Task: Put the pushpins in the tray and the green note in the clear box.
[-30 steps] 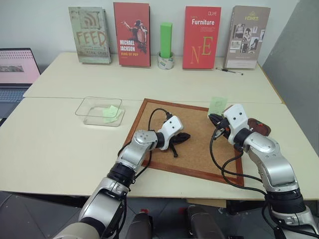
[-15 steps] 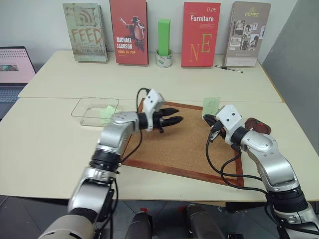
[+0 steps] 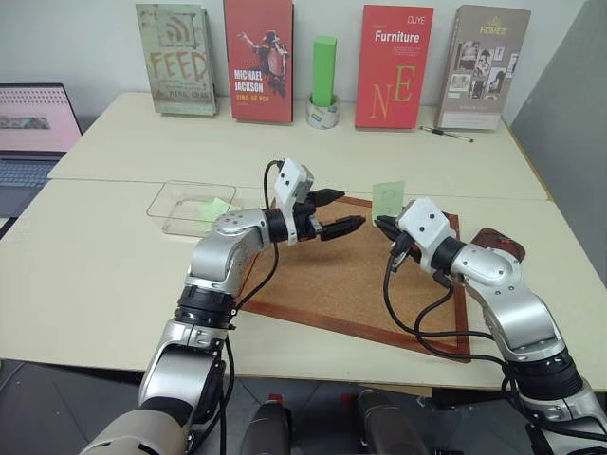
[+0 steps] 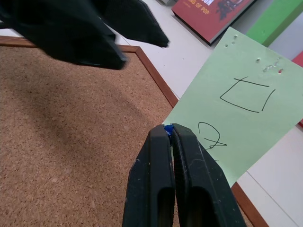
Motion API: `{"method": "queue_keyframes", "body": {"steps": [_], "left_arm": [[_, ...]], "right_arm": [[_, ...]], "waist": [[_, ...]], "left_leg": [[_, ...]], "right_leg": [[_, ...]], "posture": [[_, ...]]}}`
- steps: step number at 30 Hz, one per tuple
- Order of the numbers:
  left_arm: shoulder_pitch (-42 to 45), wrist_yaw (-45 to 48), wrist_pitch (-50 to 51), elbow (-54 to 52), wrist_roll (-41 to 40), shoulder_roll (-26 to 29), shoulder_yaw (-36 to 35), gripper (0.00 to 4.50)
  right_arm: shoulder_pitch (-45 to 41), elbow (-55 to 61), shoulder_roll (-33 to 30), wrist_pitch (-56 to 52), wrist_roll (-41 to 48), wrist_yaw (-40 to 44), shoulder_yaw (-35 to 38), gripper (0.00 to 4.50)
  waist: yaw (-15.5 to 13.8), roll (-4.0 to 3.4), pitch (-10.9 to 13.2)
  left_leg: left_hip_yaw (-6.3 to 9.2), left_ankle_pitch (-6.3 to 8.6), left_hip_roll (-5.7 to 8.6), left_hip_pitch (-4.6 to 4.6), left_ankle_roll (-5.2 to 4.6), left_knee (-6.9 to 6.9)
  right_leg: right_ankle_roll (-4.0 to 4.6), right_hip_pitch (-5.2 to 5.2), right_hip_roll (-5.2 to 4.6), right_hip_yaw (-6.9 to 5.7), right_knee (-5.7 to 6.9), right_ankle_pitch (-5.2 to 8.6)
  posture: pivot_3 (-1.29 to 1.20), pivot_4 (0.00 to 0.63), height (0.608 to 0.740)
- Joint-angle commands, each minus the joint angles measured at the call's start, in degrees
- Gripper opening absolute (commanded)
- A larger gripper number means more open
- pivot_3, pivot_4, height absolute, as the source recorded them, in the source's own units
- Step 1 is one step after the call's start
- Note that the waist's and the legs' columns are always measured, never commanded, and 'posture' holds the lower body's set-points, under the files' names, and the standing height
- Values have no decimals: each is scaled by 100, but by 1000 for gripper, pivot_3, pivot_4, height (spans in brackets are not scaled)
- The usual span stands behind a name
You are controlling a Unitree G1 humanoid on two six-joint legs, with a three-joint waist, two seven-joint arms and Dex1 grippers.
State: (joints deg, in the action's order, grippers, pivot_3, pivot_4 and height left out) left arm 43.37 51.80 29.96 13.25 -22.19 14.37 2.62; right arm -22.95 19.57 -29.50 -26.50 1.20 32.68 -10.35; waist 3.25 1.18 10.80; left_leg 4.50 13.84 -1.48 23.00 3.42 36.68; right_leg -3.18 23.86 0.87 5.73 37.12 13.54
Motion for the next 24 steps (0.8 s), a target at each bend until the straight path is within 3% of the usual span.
{"method": "queue_keyframes", "body": {"steps": [1,12,24], "left_arm": [[251,-158,164,-63,-221,-137,-157,4487],[425,-289,413,295,-403,-586,-192,4487],[328,-255,443,265,-455,-569,-199,2255]], "right_arm": [[-135,404,-62,115,-76,109,-63,0],[-231,636,-28,-9,-155,216,-251,0],[-306,672,62,-96,-213,223,-277,0]], "waist": [[4,0,0],[-3,0,0],[-2,0,0]], "left_leg": [[0,0,0,0,0,0],[1,0,1,0,0,3],[1,0,1,-2,0,7]], "right_leg": [[0,0,0,0,0,0],[0,-3,0,-1,0,-1],[0,-5,-1,0,3,-1]], "posture": [[0,150,740],[0,150,740],[0,150,740]]}}
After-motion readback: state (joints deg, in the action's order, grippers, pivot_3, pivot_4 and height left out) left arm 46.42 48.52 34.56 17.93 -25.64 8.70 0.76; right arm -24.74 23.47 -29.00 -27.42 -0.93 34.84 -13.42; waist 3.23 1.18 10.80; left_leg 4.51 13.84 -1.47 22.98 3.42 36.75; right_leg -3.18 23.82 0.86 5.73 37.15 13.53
